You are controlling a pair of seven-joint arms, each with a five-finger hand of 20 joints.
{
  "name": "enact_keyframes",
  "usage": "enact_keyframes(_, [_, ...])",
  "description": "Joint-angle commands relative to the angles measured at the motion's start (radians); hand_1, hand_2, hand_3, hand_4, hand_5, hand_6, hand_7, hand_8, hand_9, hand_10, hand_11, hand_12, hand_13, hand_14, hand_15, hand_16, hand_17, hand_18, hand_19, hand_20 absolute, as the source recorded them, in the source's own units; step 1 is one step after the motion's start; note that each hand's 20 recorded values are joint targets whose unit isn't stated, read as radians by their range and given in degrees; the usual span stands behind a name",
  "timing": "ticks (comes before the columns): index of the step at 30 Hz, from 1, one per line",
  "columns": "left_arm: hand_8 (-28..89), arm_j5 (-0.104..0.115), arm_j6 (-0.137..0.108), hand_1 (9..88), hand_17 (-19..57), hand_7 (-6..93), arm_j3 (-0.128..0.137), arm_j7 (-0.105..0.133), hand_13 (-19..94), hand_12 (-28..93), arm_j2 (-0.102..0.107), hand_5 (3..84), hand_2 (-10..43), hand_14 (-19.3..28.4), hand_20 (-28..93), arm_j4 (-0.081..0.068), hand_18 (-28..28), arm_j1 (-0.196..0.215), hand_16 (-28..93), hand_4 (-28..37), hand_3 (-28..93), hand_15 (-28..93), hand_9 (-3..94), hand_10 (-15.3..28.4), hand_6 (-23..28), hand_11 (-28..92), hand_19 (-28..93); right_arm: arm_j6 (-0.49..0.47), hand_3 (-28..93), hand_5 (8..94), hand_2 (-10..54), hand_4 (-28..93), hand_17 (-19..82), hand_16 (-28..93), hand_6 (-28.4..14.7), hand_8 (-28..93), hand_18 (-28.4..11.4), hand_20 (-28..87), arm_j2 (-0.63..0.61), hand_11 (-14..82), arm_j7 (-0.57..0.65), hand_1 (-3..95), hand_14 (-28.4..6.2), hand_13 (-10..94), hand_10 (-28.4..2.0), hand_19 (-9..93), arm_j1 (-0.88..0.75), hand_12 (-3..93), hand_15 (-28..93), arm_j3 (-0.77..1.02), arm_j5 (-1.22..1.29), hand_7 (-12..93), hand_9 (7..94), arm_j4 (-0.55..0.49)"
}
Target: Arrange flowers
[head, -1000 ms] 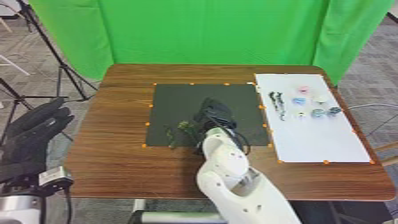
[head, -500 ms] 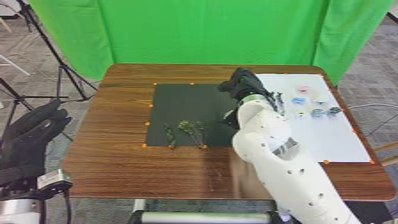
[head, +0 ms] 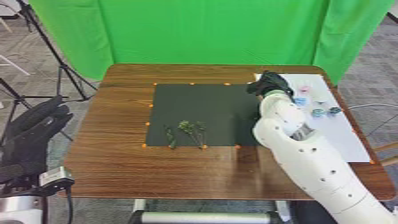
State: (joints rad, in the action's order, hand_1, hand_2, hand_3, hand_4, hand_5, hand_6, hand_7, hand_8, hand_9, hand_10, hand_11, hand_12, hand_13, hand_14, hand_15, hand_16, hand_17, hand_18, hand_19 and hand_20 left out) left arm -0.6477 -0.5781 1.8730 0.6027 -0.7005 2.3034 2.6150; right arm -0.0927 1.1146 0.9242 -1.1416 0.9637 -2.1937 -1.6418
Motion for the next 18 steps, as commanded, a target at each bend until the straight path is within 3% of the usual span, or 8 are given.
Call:
enact_keyframes(1, [-11,0.001,0.006,29.4,-12.3,17.4,-0.020,0.003,17,8,0.003,36.5,1.9,22.7,8,-0.002,20.2,-0.001,-16,-17.2,79,62,30.1,18.1,8.9,38,54,0.028,78,55.4,-1.8,-23,42,13,-15.1,-10,-22.6,-24,-0.075,38.5,0.050,32.1,-16.1,62,-25.1,89,0.041,17.7,77,-0.028,-0.045,18,53.7,0.037])
enact_keyframes(7, [-11,0.017,0.005,29.4,-12.3,17.3,-0.028,0.021,17,8,0.011,36.6,1.9,22.8,8,-0.005,20.3,0.001,-16,-17.1,79,62,30.2,18.1,8.9,38,54,-0.012,77,56.4,-2.0,-23,43,13,-15.6,-10,-22.7,-24,-0.086,37.2,0.088,32.7,-15.7,63,-25.3,90,0.053,17.2,77,-0.026,-0.057,18,54.3,0.074])
enact_keyframes(18, [-11,0.025,0.006,29.4,-12.2,17.2,-0.043,0.028,17,7,0.017,36.6,1.9,22.8,8,-0.011,20.2,-0.024,-16,-17.2,79,62,30.3,18.1,9.0,39,54,-0.074,76,59.1,-2.7,-23,46,16,-16.1,-9,-21.9,-24,-0.052,50.6,0.090,32.8,-14.0,67,-24.4,93,0.078,22.8,80,-0.017,-0.042,16,58.1,0.141])
